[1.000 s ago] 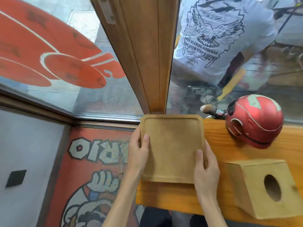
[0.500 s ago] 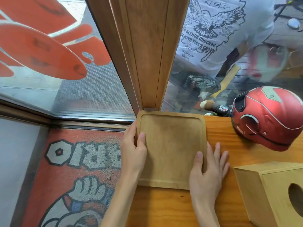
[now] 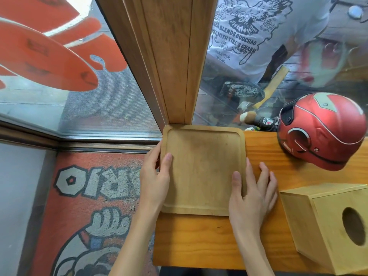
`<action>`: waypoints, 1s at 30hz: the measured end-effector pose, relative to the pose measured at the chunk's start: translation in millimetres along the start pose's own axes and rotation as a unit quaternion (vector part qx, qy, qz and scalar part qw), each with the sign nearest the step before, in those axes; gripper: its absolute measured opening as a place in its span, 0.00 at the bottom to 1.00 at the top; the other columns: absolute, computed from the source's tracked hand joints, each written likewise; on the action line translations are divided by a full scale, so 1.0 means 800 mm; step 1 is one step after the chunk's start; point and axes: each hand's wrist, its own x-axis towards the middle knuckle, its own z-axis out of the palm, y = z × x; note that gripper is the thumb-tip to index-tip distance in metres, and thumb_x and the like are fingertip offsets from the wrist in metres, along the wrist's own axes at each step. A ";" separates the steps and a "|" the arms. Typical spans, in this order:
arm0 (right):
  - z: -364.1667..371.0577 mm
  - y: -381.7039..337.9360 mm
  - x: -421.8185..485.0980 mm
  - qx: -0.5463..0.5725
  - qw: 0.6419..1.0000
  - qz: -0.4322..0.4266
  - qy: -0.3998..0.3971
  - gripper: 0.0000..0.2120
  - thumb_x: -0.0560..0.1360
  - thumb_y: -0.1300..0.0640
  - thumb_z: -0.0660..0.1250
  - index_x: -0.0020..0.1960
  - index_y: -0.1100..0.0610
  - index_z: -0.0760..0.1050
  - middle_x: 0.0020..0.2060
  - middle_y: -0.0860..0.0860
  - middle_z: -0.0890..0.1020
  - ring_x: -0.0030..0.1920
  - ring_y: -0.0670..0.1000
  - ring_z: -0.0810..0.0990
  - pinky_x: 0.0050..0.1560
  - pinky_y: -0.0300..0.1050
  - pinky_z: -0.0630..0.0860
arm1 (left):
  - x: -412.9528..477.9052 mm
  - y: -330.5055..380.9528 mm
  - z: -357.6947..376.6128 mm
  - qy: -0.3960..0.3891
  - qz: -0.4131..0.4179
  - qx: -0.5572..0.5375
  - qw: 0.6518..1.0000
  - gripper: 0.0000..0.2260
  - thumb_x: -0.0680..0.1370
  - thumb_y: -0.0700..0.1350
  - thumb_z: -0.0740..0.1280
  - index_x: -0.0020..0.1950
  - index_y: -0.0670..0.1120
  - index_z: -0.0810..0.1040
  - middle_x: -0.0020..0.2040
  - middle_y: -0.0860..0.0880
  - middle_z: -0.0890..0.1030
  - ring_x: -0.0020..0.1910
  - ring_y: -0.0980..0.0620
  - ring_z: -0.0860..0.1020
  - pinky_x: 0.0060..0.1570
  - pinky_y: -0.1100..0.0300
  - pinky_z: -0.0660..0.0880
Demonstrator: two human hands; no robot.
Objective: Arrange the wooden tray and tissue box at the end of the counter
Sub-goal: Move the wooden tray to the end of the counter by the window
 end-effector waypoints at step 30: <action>-0.029 0.070 -0.042 0.030 0.986 -0.130 -0.100 0.44 0.73 0.30 0.60 0.79 0.56 0.59 0.79 0.50 0.62 0.82 0.46 0.52 0.81 0.42 0.44 | -0.096 -0.043 -0.008 -0.003 -0.056 0.020 0.998 0.24 0.82 0.54 0.57 0.78 0.50 0.65 0.70 0.65 0.70 0.61 0.84 0.65 0.63 0.81 0.63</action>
